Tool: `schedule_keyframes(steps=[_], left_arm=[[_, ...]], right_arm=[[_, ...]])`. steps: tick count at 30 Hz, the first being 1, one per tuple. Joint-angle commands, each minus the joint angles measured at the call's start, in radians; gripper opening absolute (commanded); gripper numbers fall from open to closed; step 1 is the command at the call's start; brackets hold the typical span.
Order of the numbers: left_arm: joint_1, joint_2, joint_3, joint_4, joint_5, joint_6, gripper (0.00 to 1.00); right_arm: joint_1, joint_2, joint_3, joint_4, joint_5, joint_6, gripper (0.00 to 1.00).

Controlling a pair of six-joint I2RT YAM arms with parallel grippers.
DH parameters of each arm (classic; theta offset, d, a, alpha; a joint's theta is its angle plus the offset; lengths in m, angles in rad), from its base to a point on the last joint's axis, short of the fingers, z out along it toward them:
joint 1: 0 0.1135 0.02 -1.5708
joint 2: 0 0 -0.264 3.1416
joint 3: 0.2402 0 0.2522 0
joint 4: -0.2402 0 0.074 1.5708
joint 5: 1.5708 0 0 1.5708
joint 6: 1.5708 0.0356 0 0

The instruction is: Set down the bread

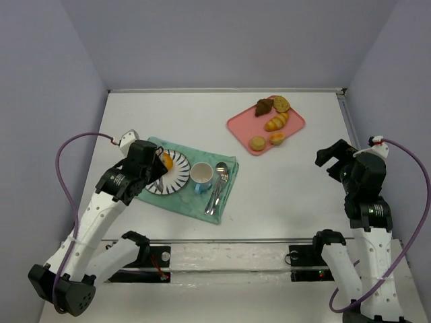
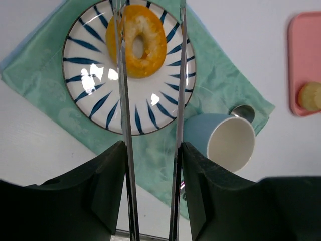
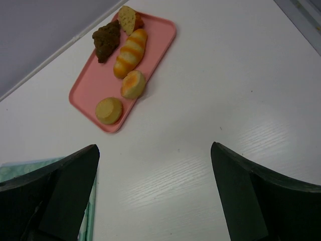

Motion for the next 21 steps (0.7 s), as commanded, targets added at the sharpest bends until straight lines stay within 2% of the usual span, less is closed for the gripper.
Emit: schedule_keyframes(steps=[1, 3, 4, 6, 7, 10, 14, 16, 21], left_arm=[[0.000, 0.014, 0.077, 0.178, -0.032, 0.085, 0.54], [0.000, 0.039, 0.080, 0.287, 0.033, 0.207, 0.52], [0.000, 0.077, 0.081, 0.408, 0.070, 0.257, 0.52], [0.000, 0.126, 0.075, 0.548, 0.217, 0.384, 0.52], [0.000, 0.158, 0.083, 0.584, 0.242, 0.430, 0.52], [0.002, 0.371, 0.223, 0.726, 0.349, 0.562, 0.51], [0.002, 0.587, 0.411, 0.782, 0.451, 0.746, 0.51], [0.002, 0.709, 0.503, 0.782, 0.485, 0.903, 0.50], [0.008, 0.891, 0.620, 0.764, 0.532, 1.159, 0.50]], right_arm=[[-0.003, -0.007, -0.001, 0.046, 0.013, -0.001, 0.98], [-0.003, -0.004, 0.000, 0.048, 0.010, -0.002, 0.98], [-0.003, 0.000, 0.000, 0.048, 0.010, -0.004, 0.98], [-0.003, 0.006, 0.000, 0.048, 0.004, -0.004, 0.98], [-0.003, 0.008, 0.002, 0.049, -0.004, -0.007, 0.98], [-0.003, 0.019, 0.003, 0.058, -0.016, -0.011, 0.99], [-0.003, 0.025, 0.006, 0.058, -0.009, -0.021, 0.99], [-0.003, 0.022, 0.011, 0.055, -0.010, -0.027, 0.99], [-0.003, 0.011, 0.011, 0.055, 0.024, -0.030, 0.99]])
